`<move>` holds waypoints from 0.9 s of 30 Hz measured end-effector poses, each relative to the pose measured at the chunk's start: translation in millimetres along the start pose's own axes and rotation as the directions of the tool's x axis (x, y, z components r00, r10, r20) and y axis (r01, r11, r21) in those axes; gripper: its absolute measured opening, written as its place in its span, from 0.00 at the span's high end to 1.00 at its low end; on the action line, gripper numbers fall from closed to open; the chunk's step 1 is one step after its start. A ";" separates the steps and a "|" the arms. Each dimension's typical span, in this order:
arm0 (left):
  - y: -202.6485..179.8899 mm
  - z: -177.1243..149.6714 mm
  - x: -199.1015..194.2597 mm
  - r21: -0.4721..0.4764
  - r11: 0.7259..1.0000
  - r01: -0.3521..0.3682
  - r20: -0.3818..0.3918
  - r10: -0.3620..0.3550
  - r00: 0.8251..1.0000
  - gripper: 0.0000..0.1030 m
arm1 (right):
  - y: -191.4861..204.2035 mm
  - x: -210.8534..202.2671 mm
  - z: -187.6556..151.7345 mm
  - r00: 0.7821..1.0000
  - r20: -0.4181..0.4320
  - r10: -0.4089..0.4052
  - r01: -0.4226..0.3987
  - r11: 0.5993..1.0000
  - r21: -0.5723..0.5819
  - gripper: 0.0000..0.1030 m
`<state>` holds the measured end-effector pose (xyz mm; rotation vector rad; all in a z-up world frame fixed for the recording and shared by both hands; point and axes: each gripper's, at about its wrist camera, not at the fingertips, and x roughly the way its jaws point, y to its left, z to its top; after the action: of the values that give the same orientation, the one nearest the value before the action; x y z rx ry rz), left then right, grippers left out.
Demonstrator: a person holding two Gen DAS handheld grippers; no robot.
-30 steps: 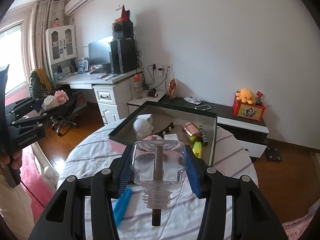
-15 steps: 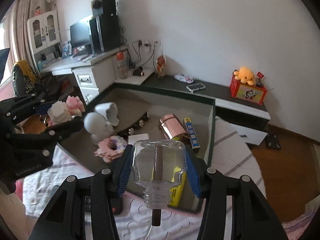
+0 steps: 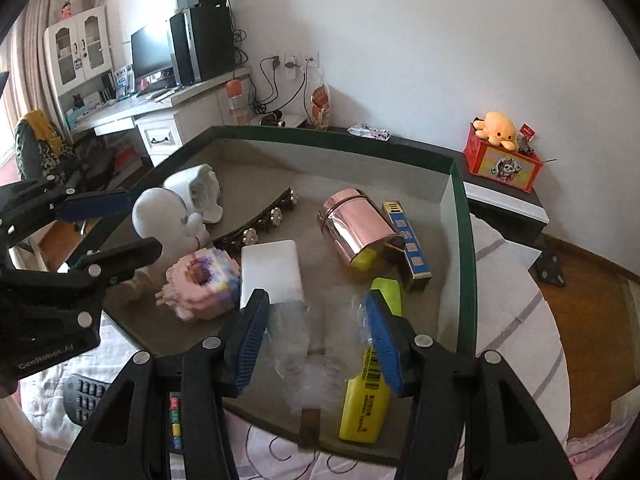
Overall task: Organize rigid objects
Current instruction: 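Open both tools and withdraw toward the remote and blue highlighter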
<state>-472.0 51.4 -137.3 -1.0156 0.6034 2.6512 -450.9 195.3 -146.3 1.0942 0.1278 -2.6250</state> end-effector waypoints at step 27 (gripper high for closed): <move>19.2 -92.9 -225.1 -0.194 0.979 -0.060 0.284 0.115 0.952 0.00 | 74.4 -199.5 -45.9 0.954 0.299 -0.035 0.048 0.998 -0.037 0.13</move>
<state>-260.6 -24.5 -41.4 -0.6267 0.3518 2.9026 -264.0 179.9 -35.5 0.6753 0.1427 -2.7739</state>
